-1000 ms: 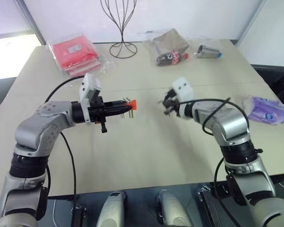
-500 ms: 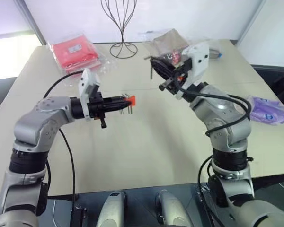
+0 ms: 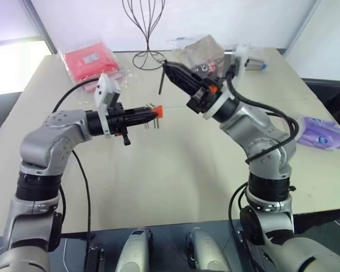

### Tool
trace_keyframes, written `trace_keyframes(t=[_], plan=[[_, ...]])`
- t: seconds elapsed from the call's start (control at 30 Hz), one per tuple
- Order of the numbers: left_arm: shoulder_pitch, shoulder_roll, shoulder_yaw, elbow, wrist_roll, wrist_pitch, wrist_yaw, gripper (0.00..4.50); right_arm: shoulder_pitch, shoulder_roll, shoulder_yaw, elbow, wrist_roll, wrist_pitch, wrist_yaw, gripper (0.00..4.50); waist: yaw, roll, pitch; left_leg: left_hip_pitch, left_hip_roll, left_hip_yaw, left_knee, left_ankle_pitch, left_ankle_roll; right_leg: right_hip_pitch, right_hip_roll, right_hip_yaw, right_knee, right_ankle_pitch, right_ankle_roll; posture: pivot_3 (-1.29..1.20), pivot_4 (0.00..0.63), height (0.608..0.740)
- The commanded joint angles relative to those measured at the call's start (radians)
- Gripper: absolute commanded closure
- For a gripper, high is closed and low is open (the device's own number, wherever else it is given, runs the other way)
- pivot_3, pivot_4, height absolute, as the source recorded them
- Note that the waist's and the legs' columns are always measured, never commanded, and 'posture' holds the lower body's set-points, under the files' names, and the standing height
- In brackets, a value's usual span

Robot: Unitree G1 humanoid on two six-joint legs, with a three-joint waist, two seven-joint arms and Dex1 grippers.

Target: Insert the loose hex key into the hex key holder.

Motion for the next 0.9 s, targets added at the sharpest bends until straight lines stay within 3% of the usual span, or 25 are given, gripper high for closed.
trace_keyframes(t=[0.03, 0.9], plan=[[-0.025, -0.005, 0.008, -0.021, -0.004, -0.006, 0.005, 4.50, -0.012, -0.007, 0.012, -0.027, 0.012, -0.003, -0.006, 4.39, -0.002, 0.000, 0.000, 0.000, 0.000, 0.000, 0.000, 0.000, 0.000, 0.000, 0.000, 0.000, 0.000, 0.000, 0.000, 0.00, 0.150, 0.740], [-0.022, -0.006, 0.008, -0.018, 0.009, -0.010, -0.009, 4.50, 0.006, -0.082, 0.053, -0.011, -0.061, -0.039, 0.032, 4.39, -0.002, 0.000, 0.000, 0.000, 0.000, 0.000, 0.000, 0.000, 0.000, 0.000, 0.000, 0.000, 0.000, 0.000, 0.000, 0.00, 0.150, 0.740]])
